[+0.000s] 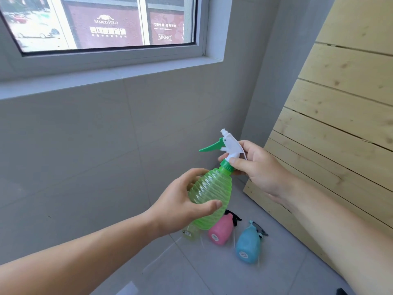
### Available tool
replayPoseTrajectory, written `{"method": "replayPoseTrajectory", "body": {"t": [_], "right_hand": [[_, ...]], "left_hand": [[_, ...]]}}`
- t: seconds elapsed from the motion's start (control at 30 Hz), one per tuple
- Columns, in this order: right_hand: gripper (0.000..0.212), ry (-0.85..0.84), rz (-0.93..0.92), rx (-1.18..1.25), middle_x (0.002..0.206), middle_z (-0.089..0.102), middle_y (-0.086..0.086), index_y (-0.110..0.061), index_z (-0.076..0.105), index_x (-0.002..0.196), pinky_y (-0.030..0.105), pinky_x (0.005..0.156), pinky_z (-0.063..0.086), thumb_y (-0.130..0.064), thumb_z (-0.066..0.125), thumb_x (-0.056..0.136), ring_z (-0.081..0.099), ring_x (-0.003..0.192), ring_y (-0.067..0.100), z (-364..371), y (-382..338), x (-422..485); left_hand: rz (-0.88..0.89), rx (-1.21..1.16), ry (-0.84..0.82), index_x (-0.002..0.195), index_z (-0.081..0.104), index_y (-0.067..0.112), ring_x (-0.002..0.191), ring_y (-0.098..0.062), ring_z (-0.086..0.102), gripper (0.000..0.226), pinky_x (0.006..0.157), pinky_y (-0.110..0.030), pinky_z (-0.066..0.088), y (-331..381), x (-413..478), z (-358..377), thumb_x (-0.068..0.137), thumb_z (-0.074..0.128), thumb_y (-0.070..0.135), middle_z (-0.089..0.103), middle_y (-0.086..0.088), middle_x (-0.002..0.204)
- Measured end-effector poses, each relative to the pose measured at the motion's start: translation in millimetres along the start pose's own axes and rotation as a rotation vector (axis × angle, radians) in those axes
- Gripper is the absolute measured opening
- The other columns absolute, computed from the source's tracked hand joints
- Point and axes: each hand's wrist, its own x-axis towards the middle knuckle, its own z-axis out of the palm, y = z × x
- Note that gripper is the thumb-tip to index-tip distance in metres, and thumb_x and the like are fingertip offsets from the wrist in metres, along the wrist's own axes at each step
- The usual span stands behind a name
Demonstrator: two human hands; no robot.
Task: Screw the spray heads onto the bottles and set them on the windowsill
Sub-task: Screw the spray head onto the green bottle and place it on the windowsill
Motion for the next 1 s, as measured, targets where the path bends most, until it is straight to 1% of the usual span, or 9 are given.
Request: {"method": "replayPoseTrajectory", "body": {"t": [0.13,0.23,0.37,0.5,0.6,0.73,0.87,0.93,1.0], "right_hand": [[0.019,-0.034,0.040,0.149,0.104,0.072,0.006,-0.007,0.059,0.115,0.045,0.090,0.047,-0.004,0.049,0.099,0.063,0.092,0.022,-4.1,0.7,0.7],[0.020,-0.086,0.047,0.177,0.104,0.072,0.004,-0.010,0.061,0.116,0.046,0.089,0.043,-0.007,0.052,0.097,0.061,0.094,0.024,-8.5,3.6,0.4],[0.029,-0.126,0.039,0.142,0.103,0.073,0.002,-0.013,0.062,0.115,0.046,0.090,0.045,-0.019,0.057,0.088,0.063,0.094,0.019,-12.0,6.8,0.7],[0.033,-0.155,0.020,0.123,0.102,0.073,0.001,-0.011,0.060,0.117,0.044,0.089,0.045,-0.017,0.058,0.085,0.063,0.094,0.017,-13.8,7.8,-1.3],[0.039,-0.196,-0.002,0.095,0.101,0.071,0.002,-0.009,0.058,0.120,0.039,0.086,0.046,-0.011,0.060,0.082,0.062,0.092,0.016,-15.2,7.7,-3.8],[0.044,-0.224,0.001,0.086,0.104,0.072,0.001,-0.009,0.057,0.127,0.041,0.090,0.046,-0.014,0.065,0.083,0.062,0.097,0.015,-19.5,9.7,-5.1],[0.029,-0.124,-0.014,-0.040,0.092,0.064,-0.021,-0.010,0.058,0.118,0.037,0.081,0.048,-0.021,0.067,0.092,0.061,0.083,0.006,-11.4,13.4,-3.6],[0.029,-0.080,0.000,-0.066,0.088,0.063,-0.020,-0.014,0.060,0.111,0.034,0.079,0.047,-0.033,0.069,0.090,0.060,0.080,0.007,-6.2,13.9,-2.8],[0.032,-0.086,0.024,0.054,0.095,0.067,-0.010,-0.016,0.063,0.111,0.034,0.079,0.047,-0.035,0.069,0.086,0.061,0.087,0.011,-7.5,10.9,-1.3]], "left_hand": [[-0.009,-0.094,-0.045,0.130,0.063,0.032,0.112,-0.011,0.072,0.067,0.097,-0.039,0.060,0.1,1.0,-1.1,0.069,0.087,0.043,0.076,0.005,0.119],[-0.013,-0.136,-0.079,0.131,0.063,0.026,0.109,-0.016,0.074,0.062,0.094,-0.039,0.062,1.5,1.0,-1.1,0.074,0.086,0.032,0.078,0.000,0.117],[-0.031,-0.158,-0.123,0.131,0.064,0.028,0.113,-0.015,0.074,0.056,0.099,-0.038,0.060,0.9,0.8,-3.9,0.080,0.086,0.022,0.079,0.002,0.119],[-0.081,-0.287,-0.214,0.130,0.067,0.022,0.118,-0.027,0.073,0.046,0.095,-0.034,0.061,3.4,-0.6,-5.6,0.089,0.079,0.006,0.078,-0.006,0.122],[-0.089,-0.333,-0.253,0.133,0.067,0.018,0.119,-0.032,0.071,0.048,0.094,-0.035,0.061,4.0,0.5,-7.1,0.087,0.078,0.011,0.077,-0.012,0.124],[-0.090,-0.347,-0.281,0.135,0.067,0.019,0.119,-0.032,0.071,0.051,0.097,-0.037,0.060,4.1,0.2,-8.2,0.085,0.078,0.015,0.077,-0.013,0.125],[-0.097,-0.338,-0.254,0.134,0.066,0.018,0.115,-0.025,0.074,0.047,0.093,-0.031,0.061,5.4,0.3,-3.3,0.090,0.078,0.010,0.079,-0.007,0.122],[-0.091,-0.320,-0.245,0.136,0.065,0.019,0.117,-0.023,0.073,0.051,0.096,-0.032,0.060,5.3,1.7,-2.4,0.087,0.080,0.015,0.079,-0.004,0.122],[-0.086,-0.311,-0.238,0.136,0.065,0.019,0.117,-0.022,0.073,0.054,0.099,-0.035,0.060,6.6,3.7,-3.1,0.084,0.081,0.019,0.079,-0.004,0.122]]}}
